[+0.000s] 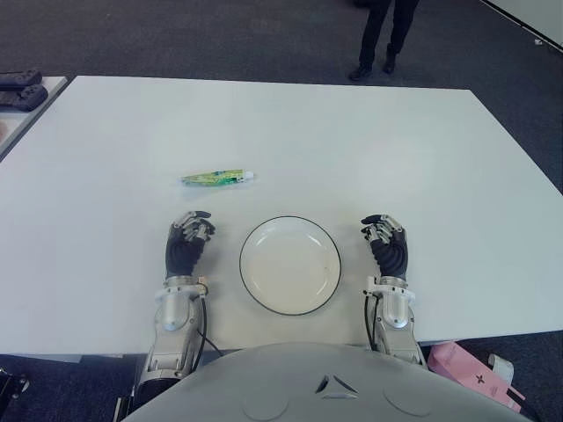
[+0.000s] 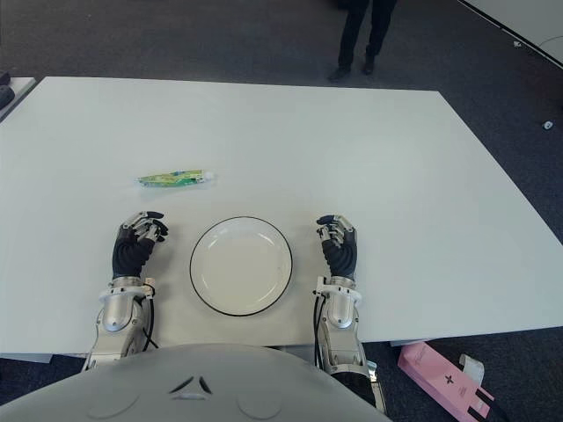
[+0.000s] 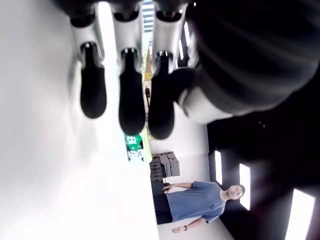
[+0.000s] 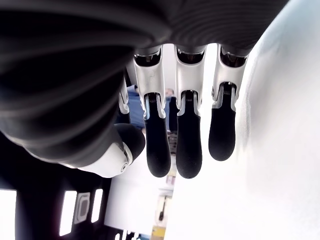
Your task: Put the toothpaste on the table into the plate.
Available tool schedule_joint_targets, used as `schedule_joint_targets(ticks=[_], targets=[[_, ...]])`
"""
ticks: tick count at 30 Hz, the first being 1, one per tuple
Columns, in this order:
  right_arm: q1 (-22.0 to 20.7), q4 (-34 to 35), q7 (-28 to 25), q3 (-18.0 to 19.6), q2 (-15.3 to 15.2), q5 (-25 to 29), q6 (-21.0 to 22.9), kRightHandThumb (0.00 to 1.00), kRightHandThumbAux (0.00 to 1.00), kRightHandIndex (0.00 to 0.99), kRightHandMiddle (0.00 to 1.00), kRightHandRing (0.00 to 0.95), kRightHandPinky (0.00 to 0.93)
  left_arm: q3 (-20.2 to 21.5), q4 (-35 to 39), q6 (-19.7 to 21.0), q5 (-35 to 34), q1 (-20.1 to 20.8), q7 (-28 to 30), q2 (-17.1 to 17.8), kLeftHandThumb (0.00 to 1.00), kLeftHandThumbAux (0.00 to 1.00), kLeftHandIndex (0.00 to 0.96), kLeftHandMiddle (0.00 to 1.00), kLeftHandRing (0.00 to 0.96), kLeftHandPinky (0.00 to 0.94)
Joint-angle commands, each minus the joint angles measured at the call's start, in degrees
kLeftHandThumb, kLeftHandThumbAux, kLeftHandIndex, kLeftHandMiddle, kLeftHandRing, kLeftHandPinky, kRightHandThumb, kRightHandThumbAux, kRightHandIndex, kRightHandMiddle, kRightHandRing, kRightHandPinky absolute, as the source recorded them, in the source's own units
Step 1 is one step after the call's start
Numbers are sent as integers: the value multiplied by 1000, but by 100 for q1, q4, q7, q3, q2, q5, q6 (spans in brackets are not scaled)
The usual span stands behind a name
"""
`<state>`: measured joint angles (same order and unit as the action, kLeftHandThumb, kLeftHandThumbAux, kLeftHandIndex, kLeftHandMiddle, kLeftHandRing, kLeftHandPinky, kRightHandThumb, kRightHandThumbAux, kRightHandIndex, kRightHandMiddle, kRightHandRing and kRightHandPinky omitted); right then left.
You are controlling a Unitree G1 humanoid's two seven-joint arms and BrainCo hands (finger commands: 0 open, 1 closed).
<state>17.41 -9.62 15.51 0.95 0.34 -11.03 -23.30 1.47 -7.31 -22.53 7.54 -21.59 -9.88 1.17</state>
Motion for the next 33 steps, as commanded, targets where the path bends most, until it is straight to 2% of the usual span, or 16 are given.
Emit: schedule_joint_targets(ticks=[1, 8, 13, 16, 28, 30, 33], targets=[[46, -80, 32, -28, 50, -64, 122, 714, 729, 429, 478, 514, 516, 16, -81, -44, 568, 27, -317, 157, 704, 719, 433, 581, 562, 557], [17, -141, 73, -20, 80, -49, 58, 711, 729, 429, 485, 509, 512, -17, 166, 320, 1802, 159, -855, 550, 701, 721, 433, 581, 563, 558], [-13, -207, 93, -13, 92, -35, 3, 709, 729, 428, 488, 507, 508, -49, 432, 580, 2498, 342, -1126, 812, 700, 722, 434, 621, 616, 627], [-34, -246, 93, -8, 95, -17, -9, 709, 729, 428, 489, 505, 505, -114, 519, 693, 2899, 574, -1252, 1020, 700, 722, 434, 649, 642, 629], [-132, -383, 154, 10, 100, -54, 2, 707, 728, 428, 492, 498, 499, -273, 241, 829, 3787, 1407, -1409, 1961, 704, 723, 437, 734, 717, 693], [-148, -408, 170, 10, 94, -67, -3, 706, 728, 428, 492, 499, 501, -329, 210, 883, 3896, 1535, -1376, 2096, 705, 722, 437, 734, 716, 686], [-169, -436, 197, 6, 85, -88, -7, 706, 728, 428, 492, 498, 501, -421, 110, 980, 4048, 1799, -1254, 2318, 706, 721, 435, 699, 678, 626]])
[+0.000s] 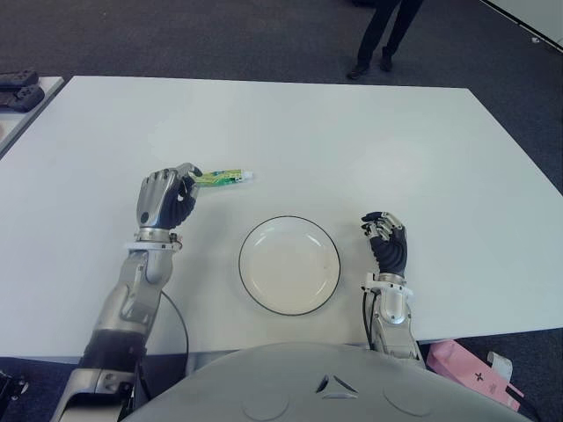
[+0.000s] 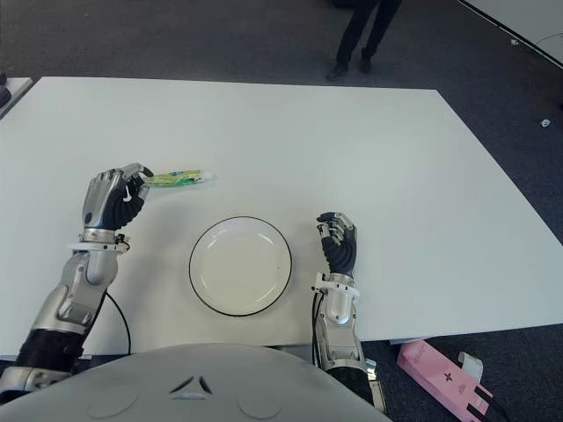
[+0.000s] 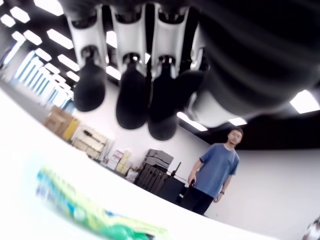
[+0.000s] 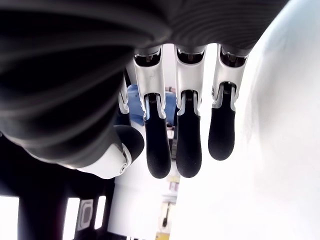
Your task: Put the toothpaste on the table into the plate.
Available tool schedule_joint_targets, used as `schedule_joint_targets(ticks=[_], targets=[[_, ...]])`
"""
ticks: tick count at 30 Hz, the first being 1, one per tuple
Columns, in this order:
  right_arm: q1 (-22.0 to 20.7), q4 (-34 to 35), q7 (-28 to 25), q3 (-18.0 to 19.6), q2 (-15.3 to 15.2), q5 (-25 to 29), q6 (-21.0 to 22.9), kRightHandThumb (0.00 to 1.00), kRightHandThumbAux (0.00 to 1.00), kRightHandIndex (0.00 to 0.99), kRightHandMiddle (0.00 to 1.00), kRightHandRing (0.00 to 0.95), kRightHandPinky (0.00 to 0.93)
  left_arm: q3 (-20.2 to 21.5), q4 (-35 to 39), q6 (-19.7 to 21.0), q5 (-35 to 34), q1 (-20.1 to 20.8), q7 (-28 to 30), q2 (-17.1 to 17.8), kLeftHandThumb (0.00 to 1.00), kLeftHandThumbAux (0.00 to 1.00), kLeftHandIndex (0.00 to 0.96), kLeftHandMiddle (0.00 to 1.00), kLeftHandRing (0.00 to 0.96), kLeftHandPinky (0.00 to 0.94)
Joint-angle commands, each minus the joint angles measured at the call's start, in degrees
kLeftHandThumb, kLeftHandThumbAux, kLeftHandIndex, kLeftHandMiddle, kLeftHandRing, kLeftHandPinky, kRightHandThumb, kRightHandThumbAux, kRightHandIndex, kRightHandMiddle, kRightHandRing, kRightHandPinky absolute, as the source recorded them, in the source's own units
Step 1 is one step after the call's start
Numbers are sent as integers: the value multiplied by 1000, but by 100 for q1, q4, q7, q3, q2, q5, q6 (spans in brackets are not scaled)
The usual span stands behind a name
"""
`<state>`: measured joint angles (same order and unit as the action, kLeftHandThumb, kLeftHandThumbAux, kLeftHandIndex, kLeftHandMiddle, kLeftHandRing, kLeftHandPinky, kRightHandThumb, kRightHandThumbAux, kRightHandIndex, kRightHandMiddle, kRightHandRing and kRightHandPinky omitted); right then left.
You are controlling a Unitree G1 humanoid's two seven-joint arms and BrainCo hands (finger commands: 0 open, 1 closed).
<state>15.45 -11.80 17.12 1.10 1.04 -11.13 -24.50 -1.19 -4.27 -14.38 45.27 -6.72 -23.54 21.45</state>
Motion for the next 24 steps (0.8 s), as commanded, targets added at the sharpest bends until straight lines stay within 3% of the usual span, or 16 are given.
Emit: schedule_joint_targets(ticks=[1, 4, 7, 9, 10, 13, 18, 24], targets=[[23, -223, 42, -11, 14, -80, 112, 706, 728, 428, 492, 498, 501, -182, -235, 186, 303, 378, 141, 344, 702, 721, 432, 613, 588, 548], [13, -237, 58, -13, 15, -82, 109, 707, 728, 428, 492, 498, 501, -262, -338, 265, 317, 510, 182, 438, 695, 720, 426, 500, 474, 448], [-2, -262, 83, -9, 26, -76, 97, 707, 728, 429, 492, 498, 501, -441, -767, 442, 390, 956, 401, 600, 689, 716, 418, 424, 404, 386], [-8, -275, 90, -6, 31, -67, 85, 708, 728, 429, 492, 498, 502, -573, -1091, 517, 434, 1264, 530, 691, 526, 603, 282, 336, 324, 322], [-18, -303, 97, -2, 26, -67, 67, 708, 728, 429, 492, 498, 502, -687, -1329, 550, 505, 1472, 601, 746, 508, 578, 256, 316, 307, 309], [-40, -362, 97, 8, 14, -59, 41, 709, 728, 429, 490, 504, 511, -950, -1789, 582, 641, 1841, 651, 855, 453, 421, 77, 158, 139, 143], [-58, -416, 96, 19, 4, -50, 10, 710, 729, 429, 486, 509, 515, -1522, -2586, 483, 984, 2489, 557, 1020, 428, 308, 12, 45, 32, 32], [-53, -439, 113, 14, -11, -74, -94, 712, 729, 429, 484, 515, 517, -2014, -3142, 212, 1102, 2980, 546, 1130, 403, 187, 1, 4, 3, 3]])
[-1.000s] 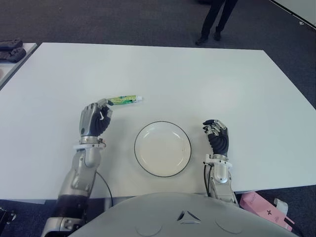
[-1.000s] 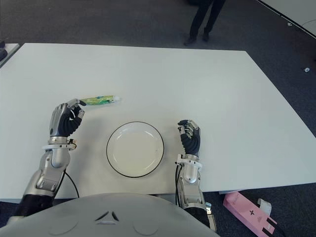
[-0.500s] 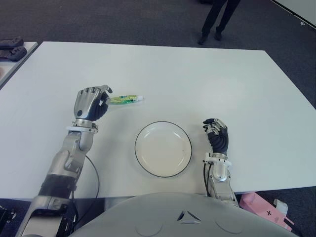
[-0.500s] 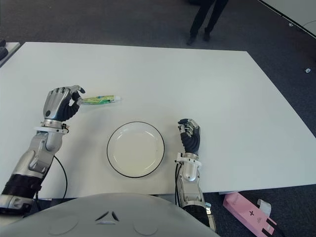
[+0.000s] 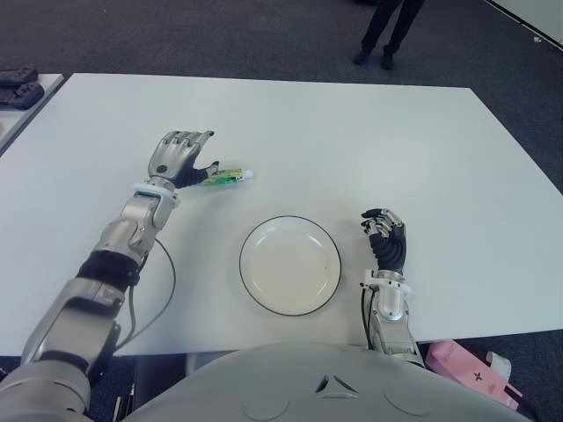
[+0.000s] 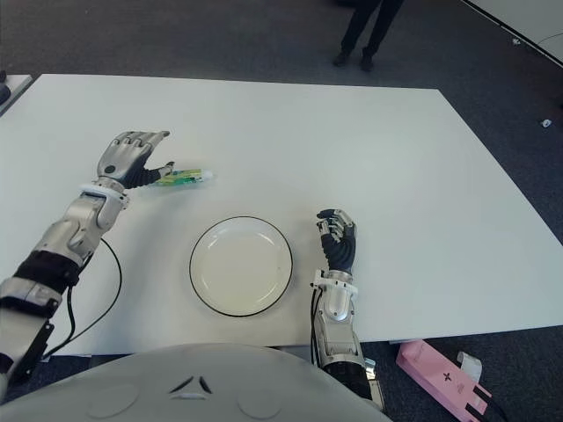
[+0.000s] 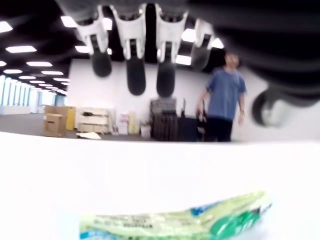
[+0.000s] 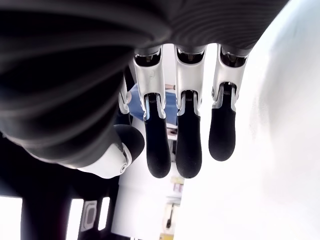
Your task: Put the toothpaste on the table into the plate.
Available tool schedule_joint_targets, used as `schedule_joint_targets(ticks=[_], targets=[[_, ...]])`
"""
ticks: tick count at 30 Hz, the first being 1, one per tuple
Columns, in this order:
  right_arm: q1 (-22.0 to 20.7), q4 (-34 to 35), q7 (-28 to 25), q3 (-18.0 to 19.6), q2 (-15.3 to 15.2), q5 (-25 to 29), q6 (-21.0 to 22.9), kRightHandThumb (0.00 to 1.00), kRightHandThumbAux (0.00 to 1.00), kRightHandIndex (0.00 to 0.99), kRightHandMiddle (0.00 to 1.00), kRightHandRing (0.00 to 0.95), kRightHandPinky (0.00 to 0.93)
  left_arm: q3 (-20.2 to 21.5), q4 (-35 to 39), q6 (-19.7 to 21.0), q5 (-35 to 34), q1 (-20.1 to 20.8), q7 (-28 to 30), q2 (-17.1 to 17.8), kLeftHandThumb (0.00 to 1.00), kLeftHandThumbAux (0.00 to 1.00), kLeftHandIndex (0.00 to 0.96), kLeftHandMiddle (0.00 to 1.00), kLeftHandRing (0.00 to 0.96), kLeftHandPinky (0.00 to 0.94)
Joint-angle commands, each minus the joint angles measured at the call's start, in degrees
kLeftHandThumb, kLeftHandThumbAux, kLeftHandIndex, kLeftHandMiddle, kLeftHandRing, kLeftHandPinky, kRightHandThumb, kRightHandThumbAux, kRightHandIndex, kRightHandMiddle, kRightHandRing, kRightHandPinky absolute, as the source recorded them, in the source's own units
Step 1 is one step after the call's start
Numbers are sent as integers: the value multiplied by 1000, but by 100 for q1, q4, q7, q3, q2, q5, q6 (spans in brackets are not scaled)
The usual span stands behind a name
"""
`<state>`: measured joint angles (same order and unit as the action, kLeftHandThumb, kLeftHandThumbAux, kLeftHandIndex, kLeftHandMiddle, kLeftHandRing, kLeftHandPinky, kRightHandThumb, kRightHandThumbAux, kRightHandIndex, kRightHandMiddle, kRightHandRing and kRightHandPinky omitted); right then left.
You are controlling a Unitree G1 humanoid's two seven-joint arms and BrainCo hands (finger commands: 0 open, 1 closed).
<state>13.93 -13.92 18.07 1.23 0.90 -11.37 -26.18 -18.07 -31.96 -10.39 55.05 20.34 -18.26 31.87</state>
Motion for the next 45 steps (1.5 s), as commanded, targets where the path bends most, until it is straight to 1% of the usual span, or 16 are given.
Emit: schedule_joint_targets(ticks=[1, 6, 10, 13, 18, 22, 25, 30, 35, 38, 39, 45], targets=[[98, -231, 15, 1, 3, -46, 65, 713, 729, 429, 484, 515, 516, -379, -445, -231, 112, 326, 18, 96, 399, 175, 0, 2, 2, 2], [128, -195, -19, 6, 7, -9, 111, 714, 729, 429, 484, 516, 513, -707, -945, -525, 72, 692, 224, 118, 390, 120, 0, 0, 0, 0], [147, -173, -13, 15, 18, 3, 133, 715, 729, 429, 484, 517, 511, -967, -1364, -674, 102, 981, 332, 106, 380, 86, 0, 0, 0, 0], [161, -161, -17, 17, 20, 5, 150, 715, 729, 430, 483, 517, 510, -1130, -1633, -756, 119, 1156, 360, 88, 376, 81, 0, 0, 0, 0], [200, -124, 4, 8, 23, -29, 164, 715, 729, 430, 485, 518, 513, -1573, -2570, -943, 269, 1660, 374, -126, 396, 85, 0, 0, 0, 0], [226, -104, 16, 1, 26, -49, 170, 714, 729, 430, 492, 522, 519, -1840, -3019, -1126, 301, 1913, 396, -233, 423, 90, 0, 0, 0, 0], [249, -78, 9, 0, 29, -46, 203, 714, 729, 431, 491, 522, 522, -1990, -3235, -1252, 298, 2035, 405, -281, 435, 99, 0, 0, 0, 0], [273, -43, 40, 16, 39, -57, 278, 713, 729, 430, 481, 521, 526, -2379, -3603, -1512, 431, 2262, 558, -400, 446, 118, 0, 0, 0, 0], [308, -9, 75, 11, 50, -69, 259, 713, 729, 430, 478, 522, 528, -2579, -3771, -1663, 434, 2352, 614, -436, 445, 126, 0, 0, 0, 0], [325, -8, 98, 5, 59, -66, 190, 714, 729, 431, 478, 522, 527, -2688, -3874, -1808, 410, 2404, 811, -463, 447, 110, 0, 0, 0, 0], [328, -5, 101, 3, 60, -66, 188, 714, 729, 431, 479, 523, 526, -2736, -3926, -1844, 409, 2419, 915, -482, 446, 120, 0, 0, 0, 0], [364, 31, 99, -2, 63, -63, 200, 714, 728, 431, 486, 525, 527, -2854, -4060, -1903, 392, 2431, 1096, -519, 449, 144, 0, 0, 0, 0]])
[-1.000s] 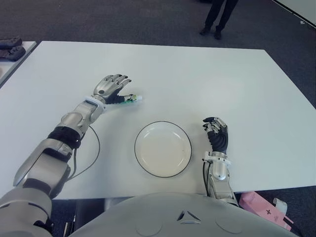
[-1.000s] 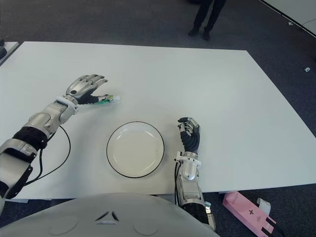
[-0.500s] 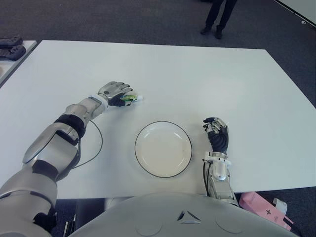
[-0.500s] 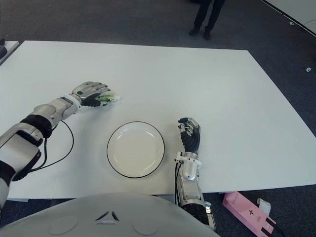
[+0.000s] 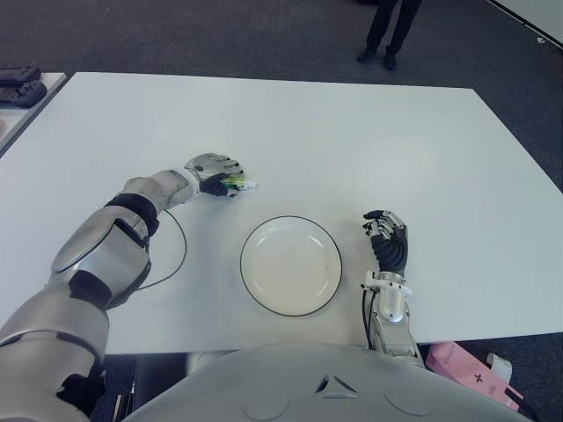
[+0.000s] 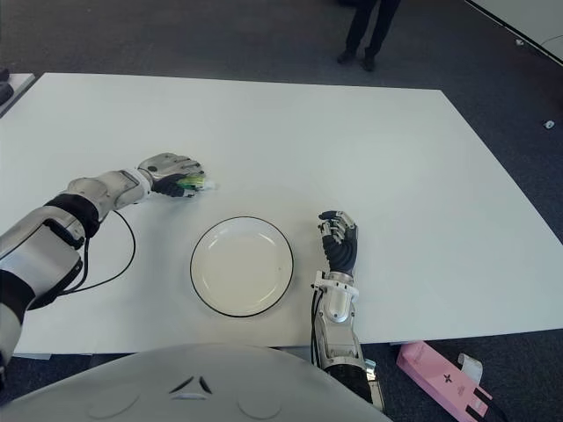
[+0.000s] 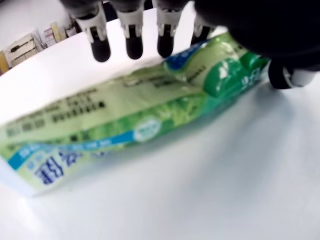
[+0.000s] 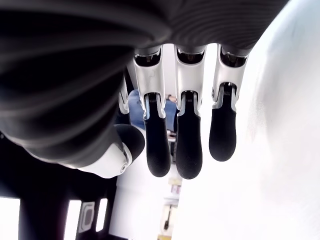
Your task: Put the toothpaste on the table into the plate.
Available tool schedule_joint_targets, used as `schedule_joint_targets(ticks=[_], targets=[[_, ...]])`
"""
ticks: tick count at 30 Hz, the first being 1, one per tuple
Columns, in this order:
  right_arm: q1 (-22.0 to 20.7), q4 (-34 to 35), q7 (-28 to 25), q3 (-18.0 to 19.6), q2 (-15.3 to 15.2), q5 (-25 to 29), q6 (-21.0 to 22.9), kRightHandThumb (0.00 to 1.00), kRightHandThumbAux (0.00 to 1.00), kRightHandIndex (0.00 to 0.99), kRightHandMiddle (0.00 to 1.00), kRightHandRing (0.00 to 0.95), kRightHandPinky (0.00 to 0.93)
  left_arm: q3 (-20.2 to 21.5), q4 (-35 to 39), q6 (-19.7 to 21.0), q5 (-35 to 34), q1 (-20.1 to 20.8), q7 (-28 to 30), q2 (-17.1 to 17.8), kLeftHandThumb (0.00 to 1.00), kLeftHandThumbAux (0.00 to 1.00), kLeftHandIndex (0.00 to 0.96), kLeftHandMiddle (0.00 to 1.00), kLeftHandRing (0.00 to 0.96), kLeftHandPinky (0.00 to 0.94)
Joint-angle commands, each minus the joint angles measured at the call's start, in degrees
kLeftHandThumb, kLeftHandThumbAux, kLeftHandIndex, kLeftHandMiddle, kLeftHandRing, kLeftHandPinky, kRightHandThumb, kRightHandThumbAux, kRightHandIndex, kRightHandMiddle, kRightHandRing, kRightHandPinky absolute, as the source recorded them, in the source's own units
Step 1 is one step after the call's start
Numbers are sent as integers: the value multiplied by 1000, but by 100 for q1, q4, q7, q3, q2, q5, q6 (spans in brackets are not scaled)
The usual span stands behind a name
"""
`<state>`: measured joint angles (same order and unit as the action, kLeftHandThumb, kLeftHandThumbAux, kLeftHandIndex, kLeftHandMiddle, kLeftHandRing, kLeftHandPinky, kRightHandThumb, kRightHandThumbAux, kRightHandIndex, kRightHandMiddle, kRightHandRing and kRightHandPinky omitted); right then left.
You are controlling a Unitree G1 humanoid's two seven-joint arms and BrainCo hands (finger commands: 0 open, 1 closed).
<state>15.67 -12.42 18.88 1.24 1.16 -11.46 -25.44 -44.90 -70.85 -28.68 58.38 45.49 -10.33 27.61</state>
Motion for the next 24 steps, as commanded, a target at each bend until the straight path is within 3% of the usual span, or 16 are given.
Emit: schedule_joint_targets(ticks=[1, 9, 16, 24], targets=[[201, -113, 21, -2, 33, -61, 123, 714, 728, 432, 488, 525, 527, -199, -209, -81, 55, -93, 364, -105, 452, 145, 0, 0, 0, 0], [256, -87, 19, -7, 27, -76, 91, 714, 728, 432, 486, 524, 526, -313, -411, 83, -2, -228, 644, -247, 457, 137, 0, 0, 0, 0], [300, -36, -75, -8, 1, -22, 182, 715, 728, 432, 488, 530, 530, -385, -638, 577, -18, -385, 825, -520, 451, 165, 0, 0, 0, 0], [327, 7, -79, 20, 6, -10, 236, 714, 729, 431, 481, 530, 527, -316, -673, 826, -163, -416, 942, -587, 419, 204, 0, 0, 0, 0]])
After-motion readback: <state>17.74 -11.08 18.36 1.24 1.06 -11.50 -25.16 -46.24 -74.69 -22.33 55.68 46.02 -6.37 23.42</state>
